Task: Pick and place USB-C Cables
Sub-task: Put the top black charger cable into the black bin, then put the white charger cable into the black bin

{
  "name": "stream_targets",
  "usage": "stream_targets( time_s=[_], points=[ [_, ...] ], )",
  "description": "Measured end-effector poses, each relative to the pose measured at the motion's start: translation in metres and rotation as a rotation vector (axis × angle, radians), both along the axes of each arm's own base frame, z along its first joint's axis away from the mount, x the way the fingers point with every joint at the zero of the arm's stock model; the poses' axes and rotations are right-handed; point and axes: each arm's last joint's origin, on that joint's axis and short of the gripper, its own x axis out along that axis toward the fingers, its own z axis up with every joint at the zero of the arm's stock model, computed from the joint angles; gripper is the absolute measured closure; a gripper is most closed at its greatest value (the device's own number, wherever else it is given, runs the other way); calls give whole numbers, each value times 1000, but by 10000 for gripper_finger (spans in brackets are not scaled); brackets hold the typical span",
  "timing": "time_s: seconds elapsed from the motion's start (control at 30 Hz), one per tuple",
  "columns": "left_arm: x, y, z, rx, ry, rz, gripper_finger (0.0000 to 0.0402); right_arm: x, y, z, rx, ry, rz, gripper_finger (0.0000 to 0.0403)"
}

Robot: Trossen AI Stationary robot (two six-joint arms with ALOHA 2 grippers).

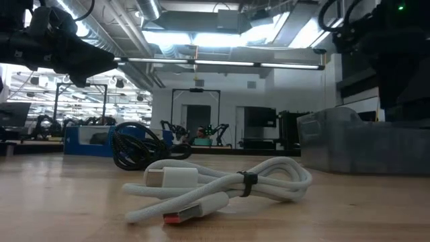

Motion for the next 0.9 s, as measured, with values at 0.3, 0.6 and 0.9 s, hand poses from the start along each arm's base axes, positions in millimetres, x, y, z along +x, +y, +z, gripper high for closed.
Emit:
stream_targets(
  time_s=[0.3, 0.6, 0.9],
  points=[
    [0, 0, 0, -1, 0, 0, 271, 8, -1, 6, 8, -45, 54, 223],
    [0, 0, 0, -90, -25, -4, 271, 53, -15, 57, -233, -412, 168, 230],
    [0, 0, 0, -125, -34, -6, 271, 127, -7, 78, -306, -916, 586, 230]
  ],
)
